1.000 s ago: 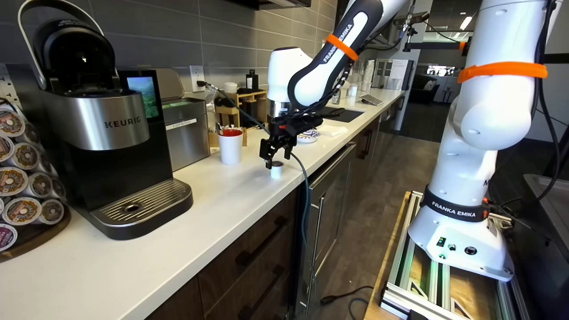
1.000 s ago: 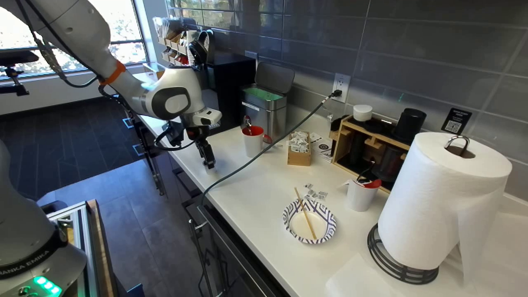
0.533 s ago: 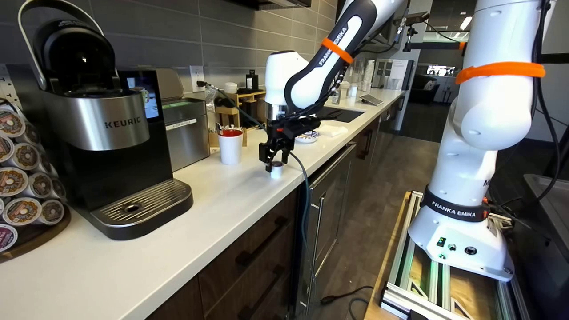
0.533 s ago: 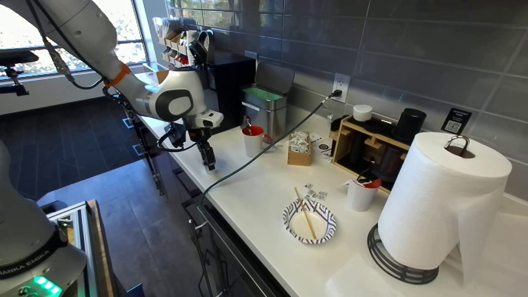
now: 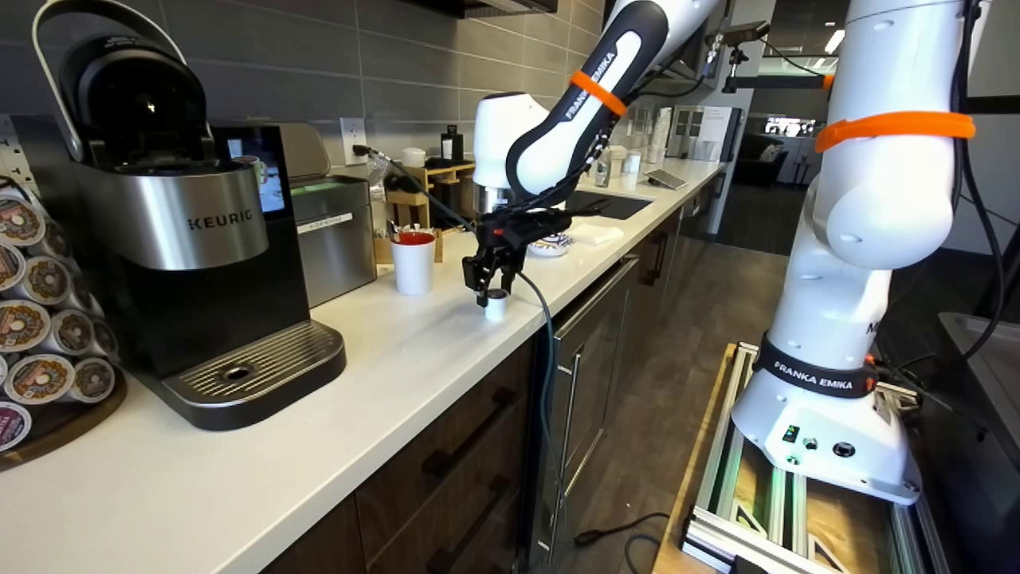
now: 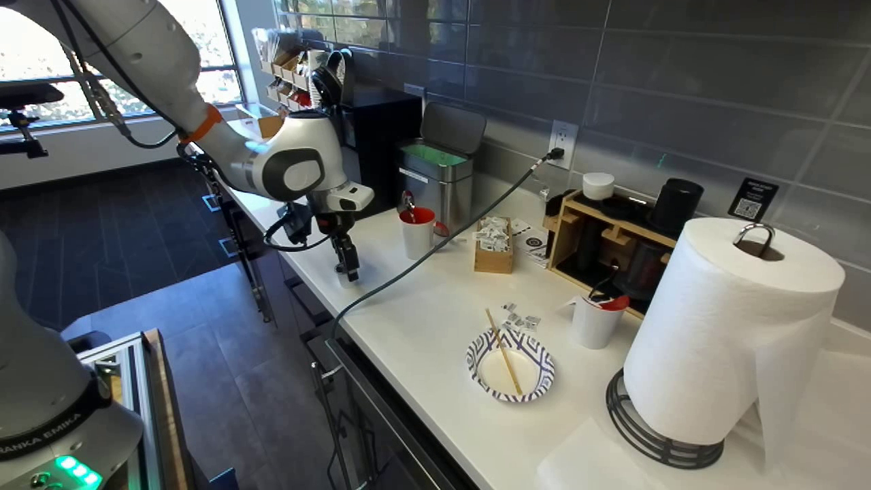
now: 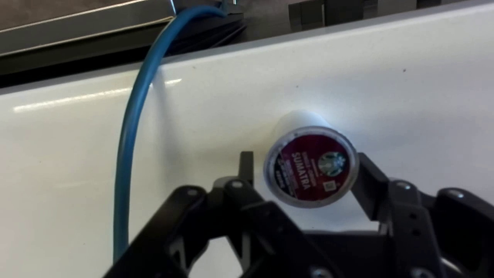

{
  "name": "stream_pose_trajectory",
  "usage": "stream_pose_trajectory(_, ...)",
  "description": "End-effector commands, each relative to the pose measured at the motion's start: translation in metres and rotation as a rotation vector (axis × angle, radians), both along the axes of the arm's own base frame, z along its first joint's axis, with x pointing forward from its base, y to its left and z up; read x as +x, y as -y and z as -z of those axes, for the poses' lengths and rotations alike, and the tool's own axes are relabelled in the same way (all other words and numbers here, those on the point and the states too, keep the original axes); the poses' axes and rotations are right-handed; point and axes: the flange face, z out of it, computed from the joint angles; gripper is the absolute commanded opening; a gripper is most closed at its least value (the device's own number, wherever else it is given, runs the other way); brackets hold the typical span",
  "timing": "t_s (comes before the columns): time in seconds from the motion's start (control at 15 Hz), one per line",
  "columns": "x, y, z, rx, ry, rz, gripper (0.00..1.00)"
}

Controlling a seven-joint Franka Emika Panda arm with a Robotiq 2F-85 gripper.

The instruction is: Put the capsule in the coffee machine

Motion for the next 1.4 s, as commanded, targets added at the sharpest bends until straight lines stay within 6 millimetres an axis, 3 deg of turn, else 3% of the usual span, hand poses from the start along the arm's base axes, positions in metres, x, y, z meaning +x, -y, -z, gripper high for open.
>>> stream_pose_trajectory(0.0,0.003,-0.003,0.002,0.008,0.000,0.019,0.34)
stream_pose_trajectory(0.07,0.002,-0.005,0.000,0.012,0.000,0.016,0.29)
stream_pose_trajectory(0.33,-0.011,-0.016,-0.023,-0.007,-0.002,-0.015,0.29)
stream_pose_trajectory(0.53,-0.022,-0.030,-0.059,-0.037,0.025,-0.102,0.29)
stream_pose_trajectory(0.8,-0.033,-0.062,-0.132,-0.111,0.088,-0.263,0.29)
stream_pose_trajectory(1.0,-0.035,-0.098,-0.202,-0.147,0.137,-0.426,0.29)
stream_pose_trajectory(1.2,-0.027,-0.138,-0.268,-0.141,0.238,-0.592,0.29)
stream_pose_trajectory(1.33,-0.021,-0.166,-0.300,-0.092,0.295,-0.704,0.29)
